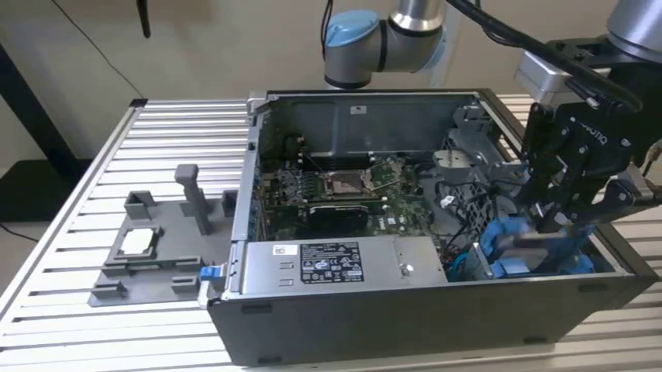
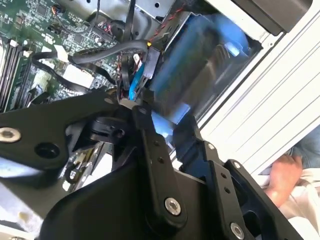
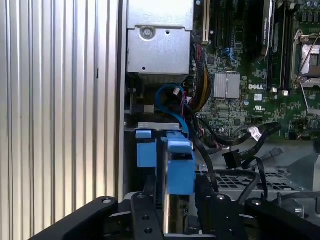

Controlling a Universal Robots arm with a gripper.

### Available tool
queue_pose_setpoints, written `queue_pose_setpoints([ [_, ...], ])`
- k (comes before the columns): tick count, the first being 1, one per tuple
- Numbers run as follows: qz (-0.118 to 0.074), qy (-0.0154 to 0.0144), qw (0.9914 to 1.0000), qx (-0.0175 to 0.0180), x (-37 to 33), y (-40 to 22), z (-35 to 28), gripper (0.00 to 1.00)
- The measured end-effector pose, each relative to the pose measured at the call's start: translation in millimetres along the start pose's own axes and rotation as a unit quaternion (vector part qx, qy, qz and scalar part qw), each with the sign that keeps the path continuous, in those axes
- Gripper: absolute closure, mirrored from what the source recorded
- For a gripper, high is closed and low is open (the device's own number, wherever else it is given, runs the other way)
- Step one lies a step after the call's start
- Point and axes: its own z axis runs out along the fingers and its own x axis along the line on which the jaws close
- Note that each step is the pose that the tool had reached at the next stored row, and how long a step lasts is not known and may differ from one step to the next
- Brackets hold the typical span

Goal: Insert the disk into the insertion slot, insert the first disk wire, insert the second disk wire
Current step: 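Insert the disk into the insertion slot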

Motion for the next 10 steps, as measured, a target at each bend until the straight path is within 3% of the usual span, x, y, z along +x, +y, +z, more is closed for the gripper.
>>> queue_pose_setpoints([
  [1,0.000,0.0000,1.00000,0.0000,0.0,0.0,0.0,0.53],
  [5,0.000,0.0000,1.00000,0.0005,-0.3,0.1,-6.9,0.53],
  [6,0.000,-0.0001,0.99999,0.0038,-0.9,0.2,-7.4,0.53],
  [10,-0.001,-0.0020,0.99925,0.0387,-4.8,0.4,-7.4,0.53],
])
